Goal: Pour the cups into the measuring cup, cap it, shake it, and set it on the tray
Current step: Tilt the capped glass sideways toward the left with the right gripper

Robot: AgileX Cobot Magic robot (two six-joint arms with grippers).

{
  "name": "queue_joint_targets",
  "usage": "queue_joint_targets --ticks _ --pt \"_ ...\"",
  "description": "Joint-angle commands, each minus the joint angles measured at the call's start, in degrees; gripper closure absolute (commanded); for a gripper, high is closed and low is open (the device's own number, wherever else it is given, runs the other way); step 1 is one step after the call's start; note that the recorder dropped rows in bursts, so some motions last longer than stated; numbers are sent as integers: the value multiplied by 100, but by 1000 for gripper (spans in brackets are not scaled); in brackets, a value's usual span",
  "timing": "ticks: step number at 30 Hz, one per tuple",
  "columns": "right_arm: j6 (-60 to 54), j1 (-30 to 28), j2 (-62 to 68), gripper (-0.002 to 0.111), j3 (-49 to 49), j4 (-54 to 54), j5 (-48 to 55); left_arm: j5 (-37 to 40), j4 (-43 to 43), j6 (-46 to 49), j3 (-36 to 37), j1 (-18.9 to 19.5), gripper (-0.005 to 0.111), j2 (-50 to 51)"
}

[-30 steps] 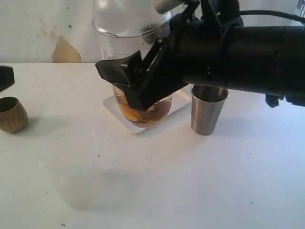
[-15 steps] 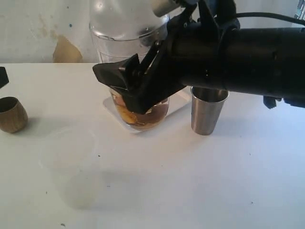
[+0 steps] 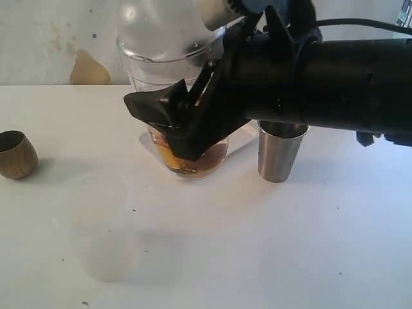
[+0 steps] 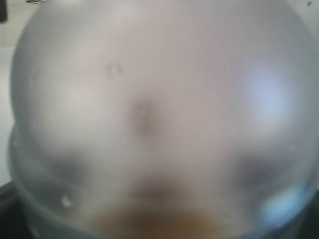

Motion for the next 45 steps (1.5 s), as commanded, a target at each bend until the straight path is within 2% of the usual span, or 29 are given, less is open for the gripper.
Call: queue_joint_targets --ticks 1,6,14,16,19,21,23,24,25,28,34,38,41,45 --pt "55 -55 -45 108 -54 41 68 -899 37 -12 590 -25 106 -1052" --pt "81 -55 -45 108 -54 41 228 -811 37 29 904 -25 106 -1615" --pt "81 -55 -45 108 -54 15 252 -895 37 29 990 -25 106 -1656" --pt "69 -55 -45 108 -54 -455 256 -1092 50 29 1241 97 106 -1752" --pt "197 -55 -5 108 -54 -726 -261 -1248 61 29 2066 993 106 -2148" --pt "197 -55 38 108 -54 -735 -207 -1228 75 29 2508 1620 106 -2352" --pt "197 -55 156 108 -54 -839 -207 -1223 436 29 2709 2072 106 -2352" --pt "197 -55 238 108 -54 -913 -177 -603 732 29 2709 2212 106 -2352" --pt "197 -55 285 108 -54 -911 -177 -378 866 29 2709 2270 106 -2352" --pt "197 -55 450 108 -54 -957 -117 264 910 29 2709 2322 106 -2352" --pt "195 198 837 108 -54 -2337 -412 222 910 29 2709 2322 106 -2352" --pt "196 614 1115 108 -54 -3336 -1348 222 910 29 2709 2322 106 -2352" --pt "55 768 1324 108 -54 -3395 -2375 222 910 29 2709 2322 106 -2352" --pt "-434 791 1714 108 -81 -3395 -3227 222 910 29 2709 2322 106 -2352"
